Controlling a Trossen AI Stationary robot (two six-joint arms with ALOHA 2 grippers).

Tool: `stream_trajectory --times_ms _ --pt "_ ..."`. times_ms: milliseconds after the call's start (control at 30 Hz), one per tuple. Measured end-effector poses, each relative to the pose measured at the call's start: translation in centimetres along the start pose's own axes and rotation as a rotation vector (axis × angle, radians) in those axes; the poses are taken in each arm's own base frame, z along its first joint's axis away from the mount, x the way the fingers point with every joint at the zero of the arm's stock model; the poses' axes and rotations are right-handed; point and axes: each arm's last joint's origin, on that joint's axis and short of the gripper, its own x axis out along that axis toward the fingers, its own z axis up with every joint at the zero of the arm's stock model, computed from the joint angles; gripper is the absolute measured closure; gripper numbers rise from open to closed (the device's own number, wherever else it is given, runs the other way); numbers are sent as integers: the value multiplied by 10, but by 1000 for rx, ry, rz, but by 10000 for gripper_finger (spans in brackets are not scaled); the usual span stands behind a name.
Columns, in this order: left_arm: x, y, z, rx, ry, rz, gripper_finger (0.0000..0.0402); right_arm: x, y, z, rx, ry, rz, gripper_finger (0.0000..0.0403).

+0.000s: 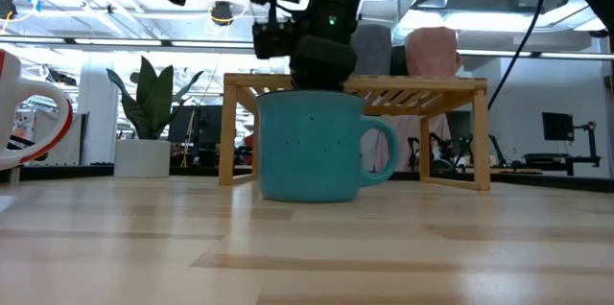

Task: Place coffee mugs
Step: Put the green mug on the shelf

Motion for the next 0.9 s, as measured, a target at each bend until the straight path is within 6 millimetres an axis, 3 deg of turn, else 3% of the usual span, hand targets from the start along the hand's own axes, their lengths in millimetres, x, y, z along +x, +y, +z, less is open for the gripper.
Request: stream_trajectory --times_ms 333,600,767,900 --pt "0 0 -1 18 15 21 388 -47 -4 5 7 -64 13 171" --pt "1 -3 -4 -2 32 -45 264 -80 -2 -18 49 -9 18 153" --pt "6 -7 -9 -30 54 -80 194 -95 10 -48 94 -23 21 154" --pt "18 -13 -13 -47 60 -108 169 -105 25 -76 136 -79 -25 154"
